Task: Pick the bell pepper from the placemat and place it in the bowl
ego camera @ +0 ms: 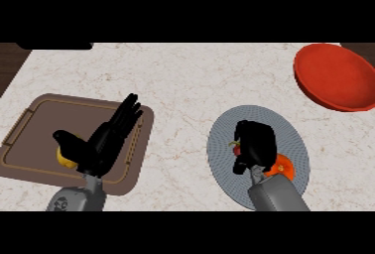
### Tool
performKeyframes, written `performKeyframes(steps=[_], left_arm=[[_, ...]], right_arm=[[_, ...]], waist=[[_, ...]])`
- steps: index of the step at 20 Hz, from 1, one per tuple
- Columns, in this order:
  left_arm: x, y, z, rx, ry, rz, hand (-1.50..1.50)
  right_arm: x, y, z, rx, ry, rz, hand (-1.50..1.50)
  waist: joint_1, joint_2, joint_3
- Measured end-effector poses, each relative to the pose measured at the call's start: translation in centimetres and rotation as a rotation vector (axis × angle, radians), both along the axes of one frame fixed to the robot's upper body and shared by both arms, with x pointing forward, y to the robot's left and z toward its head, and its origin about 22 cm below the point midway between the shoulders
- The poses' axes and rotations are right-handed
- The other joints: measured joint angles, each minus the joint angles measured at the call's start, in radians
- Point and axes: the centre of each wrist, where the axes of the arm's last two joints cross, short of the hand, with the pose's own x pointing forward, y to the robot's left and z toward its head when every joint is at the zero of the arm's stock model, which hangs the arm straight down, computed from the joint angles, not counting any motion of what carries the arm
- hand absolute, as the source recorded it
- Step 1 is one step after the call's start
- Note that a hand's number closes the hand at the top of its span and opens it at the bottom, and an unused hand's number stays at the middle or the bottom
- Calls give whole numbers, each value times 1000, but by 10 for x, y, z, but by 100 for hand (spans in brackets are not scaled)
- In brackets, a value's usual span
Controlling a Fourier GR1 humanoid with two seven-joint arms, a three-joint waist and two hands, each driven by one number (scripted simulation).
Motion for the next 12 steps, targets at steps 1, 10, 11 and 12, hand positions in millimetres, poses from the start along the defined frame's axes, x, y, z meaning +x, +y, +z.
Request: performKeyframes(steps=[1,10,11,12], left_arm=[[2,-3,1,-3,6,1,0],[-1,-5,-2,0,-5,-18,0],[0,-7,0,1,-8,-23,0],[2,-8,1,3,-13,-24,0]], right_arm=[[2,3,0,0,-2,8,150],[51,-13,7,50,145,-185,150],[61,-17,9,66,170,-226,150],[72,-23,13,75,189,-265,150]], waist=[[0,0,0],[17,12,3],[22,15,3],[25,18,4]])
